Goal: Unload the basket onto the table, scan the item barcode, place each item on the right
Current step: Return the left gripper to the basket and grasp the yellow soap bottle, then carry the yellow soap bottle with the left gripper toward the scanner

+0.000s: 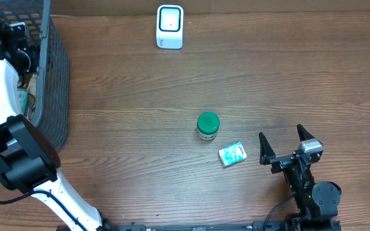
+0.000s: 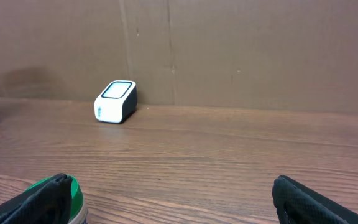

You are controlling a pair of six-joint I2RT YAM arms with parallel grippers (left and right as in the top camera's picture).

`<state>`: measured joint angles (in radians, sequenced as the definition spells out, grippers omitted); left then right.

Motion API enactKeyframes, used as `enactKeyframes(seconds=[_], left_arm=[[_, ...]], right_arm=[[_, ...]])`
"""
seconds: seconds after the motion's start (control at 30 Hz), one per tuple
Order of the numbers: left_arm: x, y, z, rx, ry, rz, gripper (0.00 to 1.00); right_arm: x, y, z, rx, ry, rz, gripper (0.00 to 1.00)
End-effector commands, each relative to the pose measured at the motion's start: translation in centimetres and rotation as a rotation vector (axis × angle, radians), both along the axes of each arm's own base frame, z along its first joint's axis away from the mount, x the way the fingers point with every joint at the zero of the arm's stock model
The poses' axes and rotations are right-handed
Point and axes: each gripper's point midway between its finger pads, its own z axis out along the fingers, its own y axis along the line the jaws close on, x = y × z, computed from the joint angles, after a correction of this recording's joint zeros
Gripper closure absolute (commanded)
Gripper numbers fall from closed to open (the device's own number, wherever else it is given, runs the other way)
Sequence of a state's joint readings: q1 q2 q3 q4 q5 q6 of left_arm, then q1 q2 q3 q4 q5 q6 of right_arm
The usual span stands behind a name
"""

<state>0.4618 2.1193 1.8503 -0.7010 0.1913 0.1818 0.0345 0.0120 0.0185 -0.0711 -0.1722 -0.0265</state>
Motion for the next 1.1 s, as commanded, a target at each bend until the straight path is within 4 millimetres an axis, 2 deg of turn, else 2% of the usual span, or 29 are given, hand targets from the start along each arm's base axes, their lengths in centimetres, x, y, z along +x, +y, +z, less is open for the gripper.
enactKeyframes(seconds=[0.0, 0.07, 0.13, 0.2, 0.33, 0.43, 0.5, 0.63, 0.83, 1.07], left_arm=[[0.0, -0.2, -0.5, -0.005, -0.001, -0.018, 0.36], [0.2, -0.1, -0.2, -0.001, -0.009, -0.017, 0.42], [0.2, 0.1, 0.4, 0.007, -0.020, -0.014, 0.57], [0.3, 0.1, 1.5, 0.017, -0.039, -0.014, 0.62], [0.3, 0.2, 3.6, 0.041, -0.076, -0.012, 0.65], [0.2, 0.1, 6.1, 0.062, -0.120, -0.012, 0.65], [-0.1, 0.0, 8.5, 0.085, -0.168, -0.011, 0.64], [-0.8, -0.4, 15.2, 0.146, -0.309, -0.001, 0.66], [-3.8, -1.4, 24.5, 0.239, -0.490, 0.030, 0.66], [-8.4, -3.9, 31.6, 0.175, -0.646, 0.122, 0.68]], right_arm=[[0.0, 0.1, -0.2, -0.004, -0.004, 0.003, 0.00], [0.0, 0.1, -0.2, -0.004, -0.004, 0.003, 0.00], [0.0, 0.1, -0.2, -0.004, -0.004, 0.003, 0.00], [0.0, 0.1, -0.2, -0.004, -0.004, 0.003, 0.00], [0.0, 0.1, -0.2, -0.004, -0.004, 0.003, 0.00], [0.0, 0.1, -0.2, -0.004, -0.004, 0.003, 0.00], [0.0, 0.1, -0.2, -0.004, -0.004, 0.003, 0.00], [0.0, 0.1, -0.2, -0.004, -0.004, 0.003, 0.00], [0.0, 0.1, -0.2, -0.004, -0.004, 0.003, 0.00], [0.0, 0.1, -0.2, -0.004, -0.004, 0.003, 0.00]])
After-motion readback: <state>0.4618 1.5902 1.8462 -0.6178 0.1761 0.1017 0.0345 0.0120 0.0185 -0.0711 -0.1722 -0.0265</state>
